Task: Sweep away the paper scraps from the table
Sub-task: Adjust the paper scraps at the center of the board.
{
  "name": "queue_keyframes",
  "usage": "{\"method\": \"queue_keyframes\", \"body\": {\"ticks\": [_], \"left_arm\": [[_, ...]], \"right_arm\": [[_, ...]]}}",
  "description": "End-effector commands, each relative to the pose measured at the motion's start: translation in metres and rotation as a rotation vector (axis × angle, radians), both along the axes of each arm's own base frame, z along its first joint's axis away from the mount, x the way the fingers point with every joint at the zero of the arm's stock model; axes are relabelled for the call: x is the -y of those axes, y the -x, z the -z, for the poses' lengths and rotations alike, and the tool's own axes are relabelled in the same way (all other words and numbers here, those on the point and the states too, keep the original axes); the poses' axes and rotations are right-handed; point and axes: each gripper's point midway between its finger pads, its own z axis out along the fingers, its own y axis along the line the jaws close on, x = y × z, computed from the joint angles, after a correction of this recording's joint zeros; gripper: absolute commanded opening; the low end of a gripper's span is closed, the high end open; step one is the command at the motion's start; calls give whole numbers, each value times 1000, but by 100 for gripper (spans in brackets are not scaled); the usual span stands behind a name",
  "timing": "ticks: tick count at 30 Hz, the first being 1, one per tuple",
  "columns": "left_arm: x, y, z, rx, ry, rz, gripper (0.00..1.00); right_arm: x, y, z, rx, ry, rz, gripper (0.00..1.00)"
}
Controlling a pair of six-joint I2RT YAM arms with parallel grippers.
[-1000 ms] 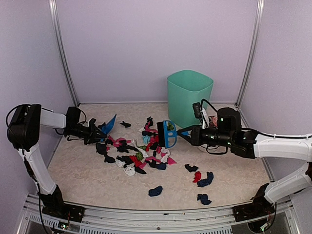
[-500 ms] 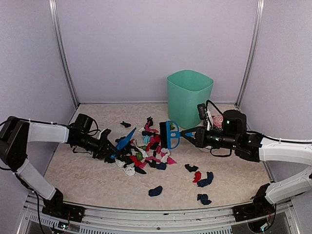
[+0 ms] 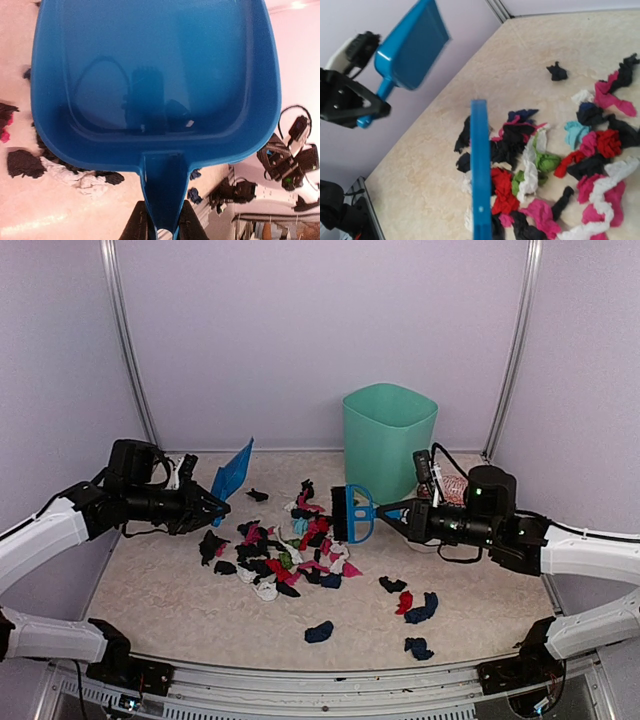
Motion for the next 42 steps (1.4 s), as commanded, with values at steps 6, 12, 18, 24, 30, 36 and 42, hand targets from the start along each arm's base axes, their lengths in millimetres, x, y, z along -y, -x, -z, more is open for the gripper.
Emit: {"method": "queue_keyframes", "body": {"ticks": [6, 12, 18, 24, 30, 36, 42], "left_arm": [[-55, 6, 54, -83, -10, -372, 0], [-51, 15, 97, -129, 34, -358, 0], [-44, 23, 132, -180, 43, -336, 0], [-35, 29, 150, -198, 55, -308, 0], [-17, 31, 158, -210, 68, -269, 0], [12, 27, 153, -205, 107, -211, 0], [56, 18, 143, -187, 165, -131, 0]], "right_arm": [[9, 5, 14, -19, 19, 13, 0], [11, 6, 19, -29, 31, 16, 0], [11, 5, 25, -39, 40, 19, 0], [10, 5, 29, -46, 48, 17, 0], [8, 4, 28, -42, 53, 10, 0], [9, 4, 29, -35, 65, 7, 0], [15, 6, 26, -29, 68, 25, 0]]}}
